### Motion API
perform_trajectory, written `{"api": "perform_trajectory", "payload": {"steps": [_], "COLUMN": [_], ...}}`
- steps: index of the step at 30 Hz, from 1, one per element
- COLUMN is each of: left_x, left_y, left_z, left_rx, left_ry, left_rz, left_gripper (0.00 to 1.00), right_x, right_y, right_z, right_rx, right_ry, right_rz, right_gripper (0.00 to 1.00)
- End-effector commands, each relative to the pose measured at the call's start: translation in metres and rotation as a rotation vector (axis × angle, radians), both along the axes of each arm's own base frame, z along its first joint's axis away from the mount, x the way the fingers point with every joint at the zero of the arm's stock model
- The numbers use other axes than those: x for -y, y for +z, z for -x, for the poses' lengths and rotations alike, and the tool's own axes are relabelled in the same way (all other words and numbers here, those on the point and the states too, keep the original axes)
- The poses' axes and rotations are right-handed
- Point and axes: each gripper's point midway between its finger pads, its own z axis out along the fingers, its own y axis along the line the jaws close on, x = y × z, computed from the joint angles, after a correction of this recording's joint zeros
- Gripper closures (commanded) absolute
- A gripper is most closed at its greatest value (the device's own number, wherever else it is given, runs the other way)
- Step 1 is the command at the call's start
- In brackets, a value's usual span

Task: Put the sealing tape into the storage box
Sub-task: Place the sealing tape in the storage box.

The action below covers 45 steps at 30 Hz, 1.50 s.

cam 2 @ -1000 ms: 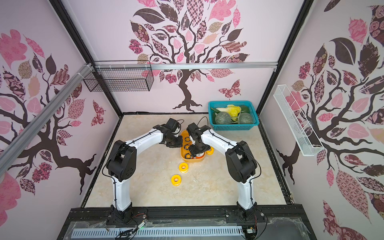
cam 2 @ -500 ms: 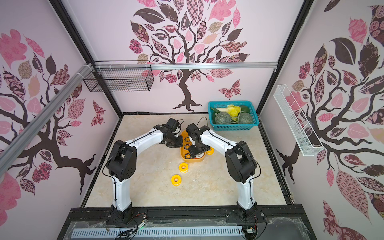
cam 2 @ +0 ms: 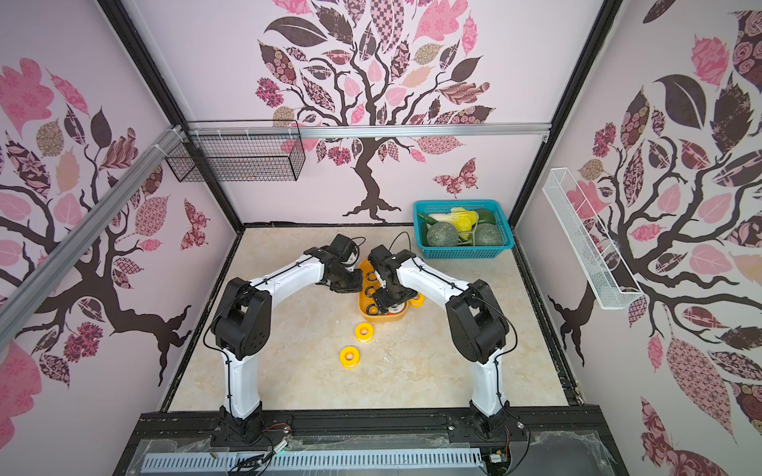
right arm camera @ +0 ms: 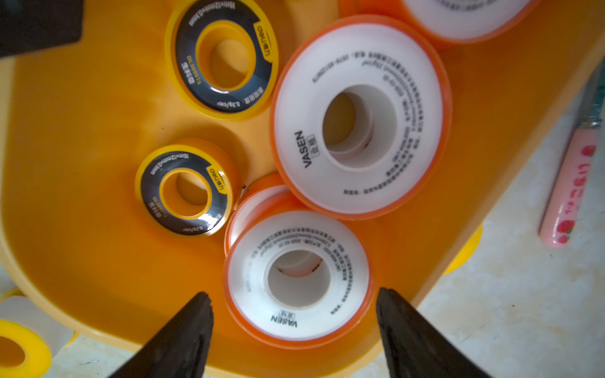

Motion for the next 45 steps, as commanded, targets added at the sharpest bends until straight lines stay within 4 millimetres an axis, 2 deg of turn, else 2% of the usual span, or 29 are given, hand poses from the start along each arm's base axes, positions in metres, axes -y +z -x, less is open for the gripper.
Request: {"api": "perform_trajectory", "payload": {"steps": [1, 9, 14, 18, 23, 27, 32, 36, 41, 45], "left_x": [-0.001, 0.0, 0.004, 0.007, 0.01, 0.004, -0.014, -0.031, -0.051, -0.062], "left_y": [-0.011, -0.007, 0.005, 0.023, 0.06, 0.089, 0.103, 0.106, 0.104, 0.103], "left_z": [-0.002, -0.003, -0.004, -0.007, -0.007, -0.005, 0.009, 0.022, 0.044, 0.064], "left_rx": [-0.009, 0.0, 0.018, 0.045, 0.123, 0.192, 0.226, 0.25, 0.256, 0.254], "left_ry": [-0.012, -0.012, -0.02, -0.022, -0.038, -0.038, -0.036, -0.041, -0.051, -0.055], "left_rz": [-0.025, -0.023, 0.003, 0.031, 0.067, 0.068, 0.012, -0.036, -0.089, -0.112], "left_gripper": [0.83, 0.82, 0.76, 0.6, 0.42, 0.35, 0.35, 0.35, 0.35, 0.35], "right_x": [0.005, 0.003, -0.012, -0.009, 0.011, 0.027, 0.042, 0.051, 0.062, 0.066], "right_y": [0.0, 0.011, 0.042, 0.074, 0.098, 0.099, 0.091, 0.083, 0.066, 0.06], "right_z": [-0.007, -0.012, -0.011, -0.012, -0.013, -0.011, -0.008, -0.005, -0.005, -0.003], "right_rx": [0.02, 0.056, 0.103, 0.147, 0.188, 0.196, 0.167, 0.15, 0.1, 0.087], "right_ry": [-0.016, -0.034, -0.043, -0.085, -0.147, -0.182, -0.244, -0.287, -0.355, -0.36], "right_rz": [0.038, 0.017, -0.156, -0.306, -0.41, -0.408, -0.447, -0.494, -0.565, -0.573], "right_gripper": [0.17, 0.17, 0.16, 0.17, 0.16, 0.16, 0.17, 0.18, 0.2, 0.2]}}
